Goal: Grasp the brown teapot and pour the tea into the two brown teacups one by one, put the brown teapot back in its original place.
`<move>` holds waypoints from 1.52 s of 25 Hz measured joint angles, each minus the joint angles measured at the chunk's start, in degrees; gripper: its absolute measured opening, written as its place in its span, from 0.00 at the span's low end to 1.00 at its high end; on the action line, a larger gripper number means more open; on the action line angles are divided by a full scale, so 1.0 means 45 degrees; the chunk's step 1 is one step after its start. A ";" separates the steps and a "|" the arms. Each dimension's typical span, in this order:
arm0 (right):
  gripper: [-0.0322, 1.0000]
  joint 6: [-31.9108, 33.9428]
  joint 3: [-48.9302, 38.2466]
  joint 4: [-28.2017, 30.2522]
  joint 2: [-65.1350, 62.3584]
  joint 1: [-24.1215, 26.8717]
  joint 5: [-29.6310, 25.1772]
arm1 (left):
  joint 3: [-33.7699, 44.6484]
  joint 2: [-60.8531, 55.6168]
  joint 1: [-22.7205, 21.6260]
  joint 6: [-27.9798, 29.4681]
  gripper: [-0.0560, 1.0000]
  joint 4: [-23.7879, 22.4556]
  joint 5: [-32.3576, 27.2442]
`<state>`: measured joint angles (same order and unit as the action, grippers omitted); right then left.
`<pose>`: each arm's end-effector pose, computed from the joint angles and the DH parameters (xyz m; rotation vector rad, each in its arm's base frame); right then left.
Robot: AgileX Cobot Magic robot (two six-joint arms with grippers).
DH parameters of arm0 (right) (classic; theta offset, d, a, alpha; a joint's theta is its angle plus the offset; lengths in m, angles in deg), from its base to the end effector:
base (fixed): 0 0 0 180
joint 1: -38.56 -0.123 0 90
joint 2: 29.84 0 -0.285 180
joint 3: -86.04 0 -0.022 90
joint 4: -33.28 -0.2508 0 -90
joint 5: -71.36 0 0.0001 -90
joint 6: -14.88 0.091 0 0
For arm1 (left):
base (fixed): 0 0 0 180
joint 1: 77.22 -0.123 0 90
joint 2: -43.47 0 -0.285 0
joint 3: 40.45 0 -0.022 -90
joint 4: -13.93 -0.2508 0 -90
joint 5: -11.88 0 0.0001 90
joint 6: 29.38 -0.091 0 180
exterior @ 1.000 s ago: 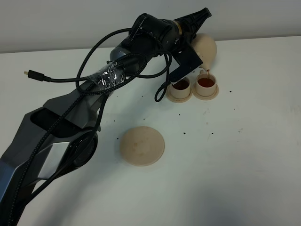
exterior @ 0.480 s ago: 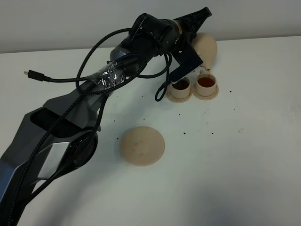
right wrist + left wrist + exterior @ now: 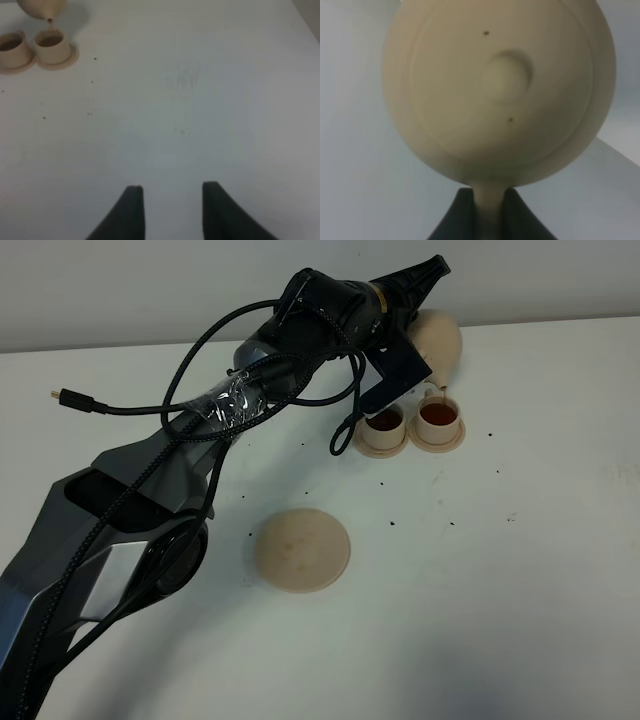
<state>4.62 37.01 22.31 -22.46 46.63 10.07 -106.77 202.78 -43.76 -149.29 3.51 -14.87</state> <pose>-0.0040 0.0159 0.2755 -0.0487 2.0388 0.0294 0.5023 -0.3231 0.1880 2.2416 0.3960 1.0495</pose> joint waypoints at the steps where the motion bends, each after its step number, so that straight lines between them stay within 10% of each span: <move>1: 0.33 0.0000 0.0000 0.0000 0.0000 0.0000 0.0000 | 0.0000 0.0000 0.0000 0.0000 0.19 0.0000 0.0000; 38: 0.33 0.0000 0.0000 0.0000 0.0000 0.0000 0.0000 | 0.0000 -0.0278 -0.0284 0.2745 0.19 0.0400 -0.0989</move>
<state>4.62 37.01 22.31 -22.46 46.63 10.07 -106.77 201.53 -45.04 -136.94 5.31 -19.32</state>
